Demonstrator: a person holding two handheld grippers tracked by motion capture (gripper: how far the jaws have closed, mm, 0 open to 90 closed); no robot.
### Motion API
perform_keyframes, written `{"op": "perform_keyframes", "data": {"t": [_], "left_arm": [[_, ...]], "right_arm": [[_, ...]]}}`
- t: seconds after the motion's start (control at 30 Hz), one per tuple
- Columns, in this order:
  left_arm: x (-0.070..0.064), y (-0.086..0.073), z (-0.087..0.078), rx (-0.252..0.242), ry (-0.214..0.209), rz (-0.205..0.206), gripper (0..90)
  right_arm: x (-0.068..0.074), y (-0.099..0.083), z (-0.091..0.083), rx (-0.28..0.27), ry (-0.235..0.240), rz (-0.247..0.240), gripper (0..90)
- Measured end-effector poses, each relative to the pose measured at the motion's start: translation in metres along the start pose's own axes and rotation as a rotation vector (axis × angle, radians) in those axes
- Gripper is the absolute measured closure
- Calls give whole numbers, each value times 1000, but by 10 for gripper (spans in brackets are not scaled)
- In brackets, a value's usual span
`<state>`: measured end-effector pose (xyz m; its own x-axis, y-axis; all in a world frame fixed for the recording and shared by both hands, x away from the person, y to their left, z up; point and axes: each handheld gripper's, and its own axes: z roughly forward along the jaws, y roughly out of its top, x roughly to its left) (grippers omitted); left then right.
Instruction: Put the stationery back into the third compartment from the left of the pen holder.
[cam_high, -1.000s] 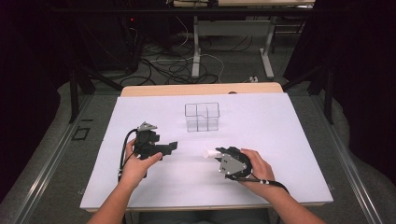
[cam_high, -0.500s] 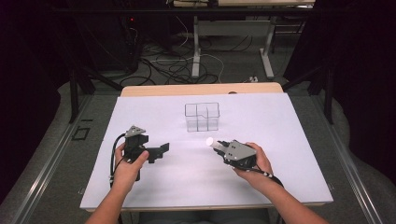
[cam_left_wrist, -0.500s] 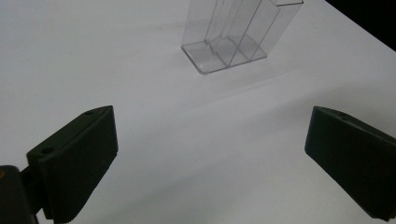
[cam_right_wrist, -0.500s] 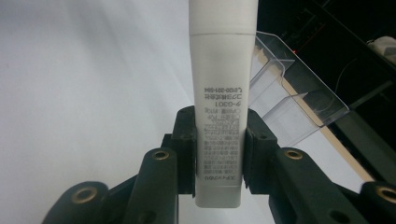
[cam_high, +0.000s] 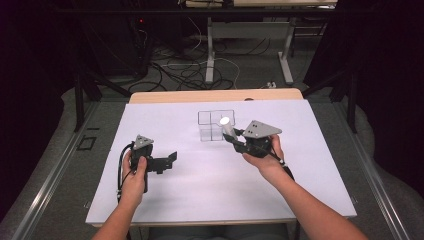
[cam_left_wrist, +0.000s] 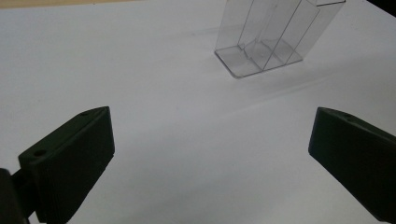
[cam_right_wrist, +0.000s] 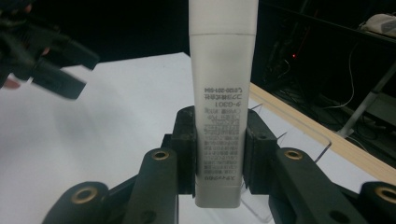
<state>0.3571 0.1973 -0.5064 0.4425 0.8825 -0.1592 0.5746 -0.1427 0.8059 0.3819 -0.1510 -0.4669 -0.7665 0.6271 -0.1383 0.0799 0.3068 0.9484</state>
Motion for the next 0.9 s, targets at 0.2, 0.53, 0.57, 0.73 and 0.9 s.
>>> {"op": "perform_keyframes", "data": {"t": [0.2, 0.53, 0.57, 0.73, 0.9], "left_arm": [[0, -2, 3, -2, -5, -2, 4], [-3, -3, 6, 10, -12, 10, 4], [-3, -3, 6, 8, -12, 11, 3], [-3, -3, 7, 7, -13, 9, 4], [-2, -4, 7, 17, -14, 9, 4]], "right_arm": [[-17, 8, 10, -5, -22, 83, 707], [-35, 16, 29, -15, -55, 158, 707], [-36, 17, 31, -14, -58, 160, 707], [-45, 17, 40, 5, -85, 164, 706], [-52, 14, 51, 9, -114, 183, 707]]}}
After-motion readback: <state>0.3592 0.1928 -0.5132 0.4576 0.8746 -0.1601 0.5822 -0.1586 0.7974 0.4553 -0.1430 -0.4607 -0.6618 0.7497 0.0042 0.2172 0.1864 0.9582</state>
